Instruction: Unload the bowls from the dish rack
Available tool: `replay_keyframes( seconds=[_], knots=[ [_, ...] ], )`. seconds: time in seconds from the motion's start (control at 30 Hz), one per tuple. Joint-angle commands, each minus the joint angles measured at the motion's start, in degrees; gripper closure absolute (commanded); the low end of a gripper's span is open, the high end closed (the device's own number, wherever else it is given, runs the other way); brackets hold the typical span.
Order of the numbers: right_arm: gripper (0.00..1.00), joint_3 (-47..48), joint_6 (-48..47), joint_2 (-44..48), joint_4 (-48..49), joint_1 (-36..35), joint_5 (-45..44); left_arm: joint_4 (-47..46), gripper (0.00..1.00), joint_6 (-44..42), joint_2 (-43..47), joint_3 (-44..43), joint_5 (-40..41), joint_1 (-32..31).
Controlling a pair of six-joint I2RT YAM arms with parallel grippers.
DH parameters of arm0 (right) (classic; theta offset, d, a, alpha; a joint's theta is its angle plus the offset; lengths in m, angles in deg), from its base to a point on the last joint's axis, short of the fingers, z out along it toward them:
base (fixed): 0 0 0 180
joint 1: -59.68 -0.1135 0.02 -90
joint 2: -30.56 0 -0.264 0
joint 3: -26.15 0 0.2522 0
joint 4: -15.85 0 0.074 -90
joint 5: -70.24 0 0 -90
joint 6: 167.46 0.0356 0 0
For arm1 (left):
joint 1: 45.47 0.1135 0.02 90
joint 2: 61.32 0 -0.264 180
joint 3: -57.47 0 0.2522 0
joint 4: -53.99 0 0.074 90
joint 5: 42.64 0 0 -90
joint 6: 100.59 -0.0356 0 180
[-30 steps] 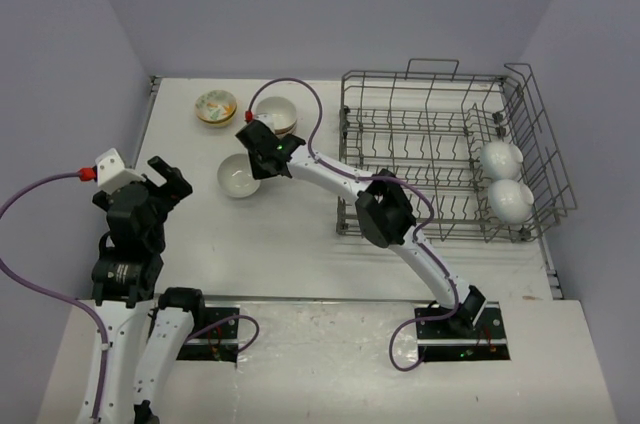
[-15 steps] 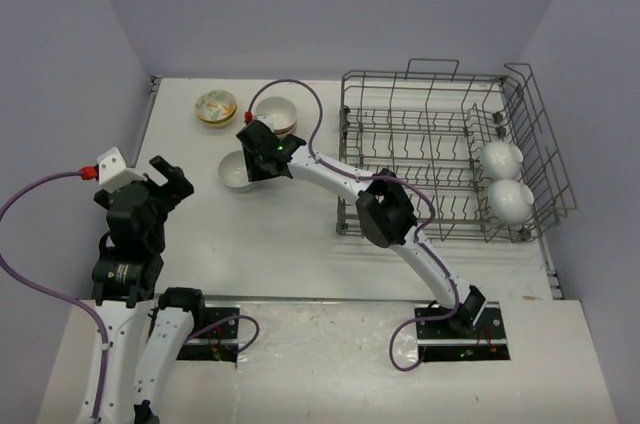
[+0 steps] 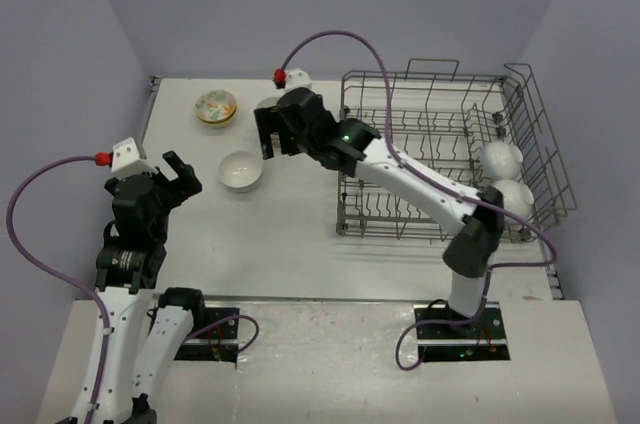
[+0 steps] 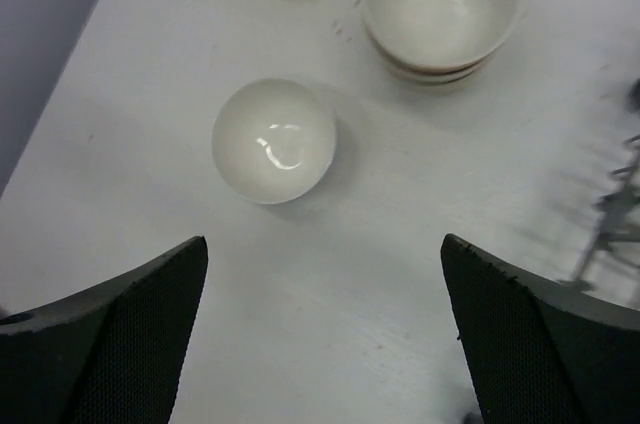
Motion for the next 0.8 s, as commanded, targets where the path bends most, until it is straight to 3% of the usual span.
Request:
replay_keyframes(
  seconds=[0.0,0.07,0.13,0.27,0.33,0.5,0.77],
  knots=[
    [0.01,-9.1,-12.3,13.1,0.3,-0.1,-15.8,-2.3,0.00,-3.5,-4.0,-1.4,-2.8,-1.1],
    [0.01,-16.7,-16.8,21.8,1.5,1.3,-25.9,-1.5,0.00,-4.2,-6.4,-3.0,-2.6,-3.2],
    [0.01,-20.7,-18.9,29.1,-1.0,7.8,-29.9,-0.1,0.00,-4.4,-9.1,-3.8,-1.3,-5.6],
    [0.01,-30.7,-23.2,37.1,-3.7,24.8,-25.6,-1.5,0.00,-4.3,-8.4,-1.0,-2.0,-6.5],
    [0.01,-33.0,-30.7,36.5,-3.8,31.3,-28.4,-2.3,0.00,-4.4,-7.3,-0.4,-2.9,-6.7],
    [0.01,-31.0,-32.7,26.9,-4.1,41.4,-31.6,-1.7,0.00,-4.1,-9.8,-0.4,-2.6,-12.3],
    [0.01,-33.1,-36.0,18.0,-2.7,45.9,-36.0,-0.4,0.00,-3.0,-10.0,-0.8,1.0,-18.5]
  ],
)
